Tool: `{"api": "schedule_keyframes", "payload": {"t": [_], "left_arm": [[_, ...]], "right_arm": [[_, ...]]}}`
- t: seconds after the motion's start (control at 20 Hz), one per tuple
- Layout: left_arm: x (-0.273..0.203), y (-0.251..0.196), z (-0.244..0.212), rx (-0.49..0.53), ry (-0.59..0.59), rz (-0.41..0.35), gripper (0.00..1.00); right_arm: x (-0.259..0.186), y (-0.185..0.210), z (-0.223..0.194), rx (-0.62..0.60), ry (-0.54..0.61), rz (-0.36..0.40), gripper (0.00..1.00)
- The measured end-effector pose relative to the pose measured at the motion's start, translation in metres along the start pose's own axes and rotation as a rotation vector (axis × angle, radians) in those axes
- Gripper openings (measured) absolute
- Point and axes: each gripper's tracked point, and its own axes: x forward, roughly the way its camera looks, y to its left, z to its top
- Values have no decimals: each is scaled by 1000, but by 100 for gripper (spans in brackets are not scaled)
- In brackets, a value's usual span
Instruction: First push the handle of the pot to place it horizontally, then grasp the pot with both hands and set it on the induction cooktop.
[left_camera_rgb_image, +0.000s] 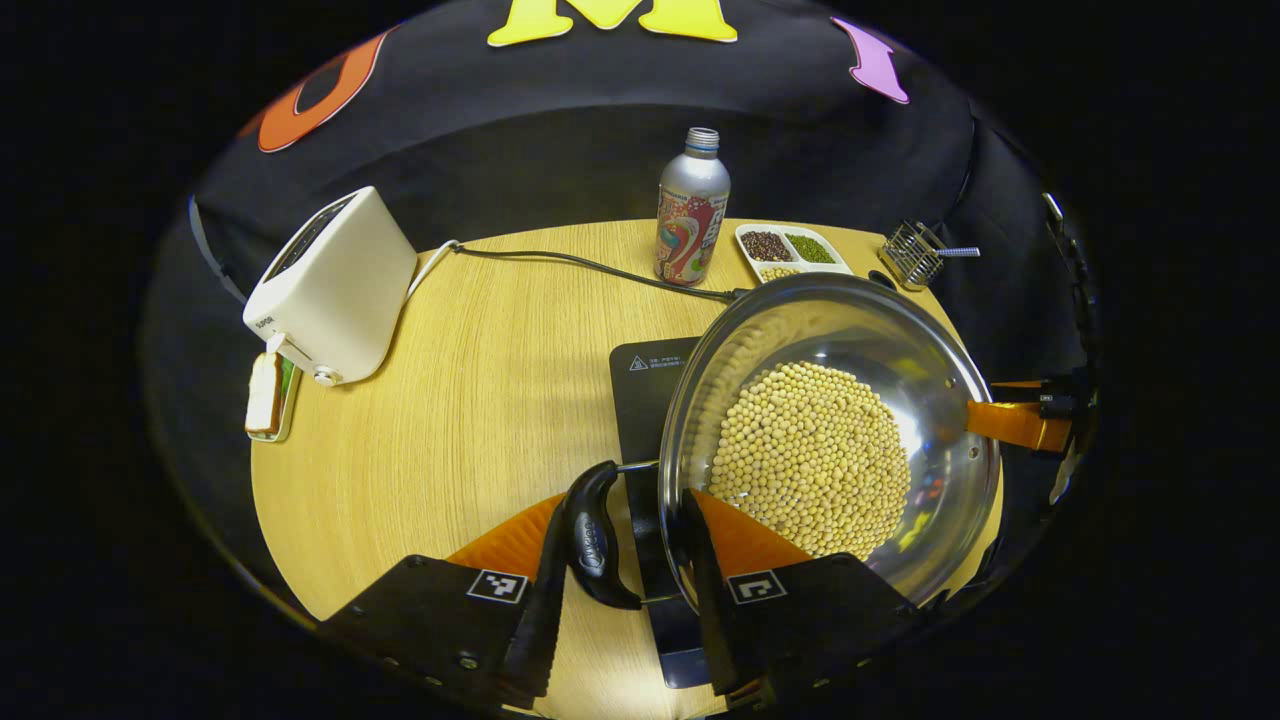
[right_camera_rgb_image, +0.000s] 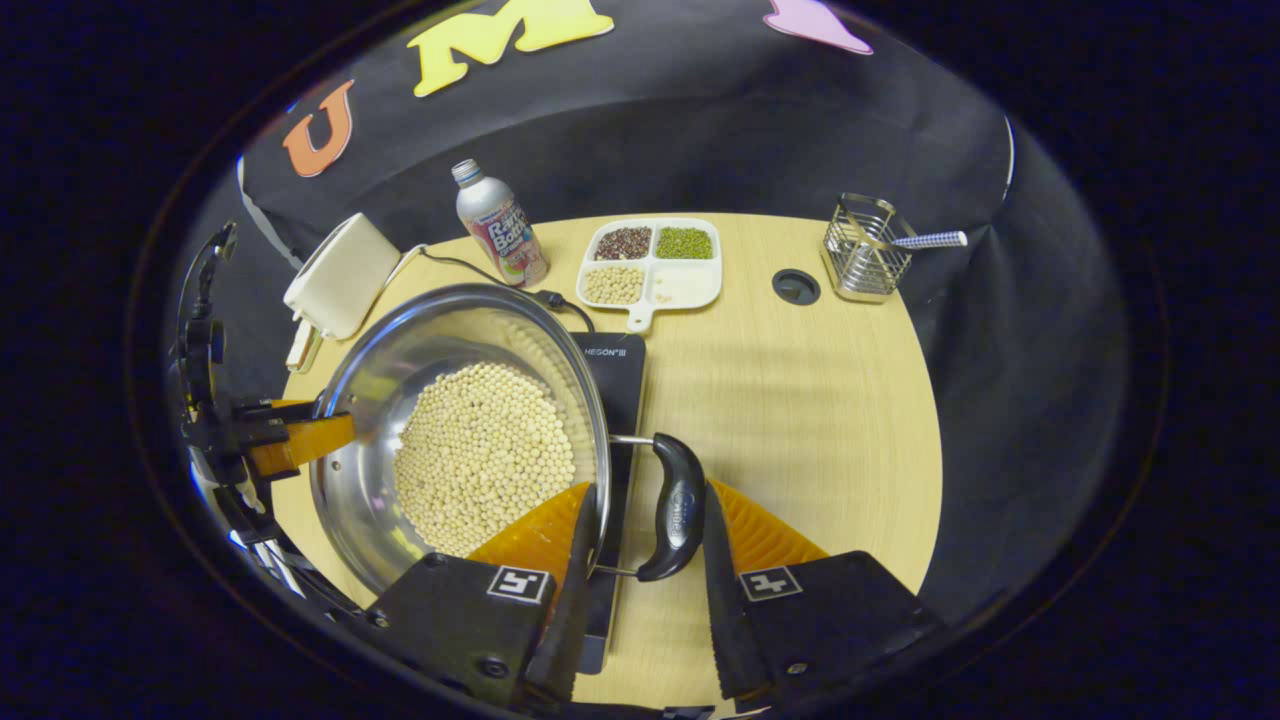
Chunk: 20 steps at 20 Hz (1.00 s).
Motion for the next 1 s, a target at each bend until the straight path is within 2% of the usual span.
{"api": "schedule_keyframes", "payload": {"t": [0.15, 0.2, 0.35, 0.4, 0.45, 0.5, 0.55, 0.65, 0.7, 1.0], "left_arm": [[1, 2, 2, -2, -5, -3, 58], [2, 1, 1, -9, -6, -3, 58], [-2, 0, 1, -32, -19, -15, 50], [-4, -2, 0, -53, -32, -34, 59], [-7, -2, 2, -71, -60, -32, 69], [-10, 5, 8, -74, -97, -17, 68], [-20, 12, 12, -71, -139, 9, 99], [-32, 18, 21, -59, -215, 38, 97], [-41, 16, 25, -54, -253, 38, 96], [-84, 7, 40, -8, -416, 53, 96]], "right_arm": [[-1, -1, 0, 7, -19, -8, 53], [0, 0, 1, 6, -18, -10, 56], [0, -2, 7, 5, -54, -13, 58], [0, -3, 10, 12, -84, -18, 60], [-2, -3, 10, 28, -116, -18, 66], [-6, -2, 13, 41, -151, -20, 70], [-10, -2, 14, 44, -182, -23, 69], [-24, 2, 16, 47, -254, -25, 80], [-31, 6, 14, 47, -277, -20, 77], [-75, 28, 22, -10, -395, -46, 79]]}}
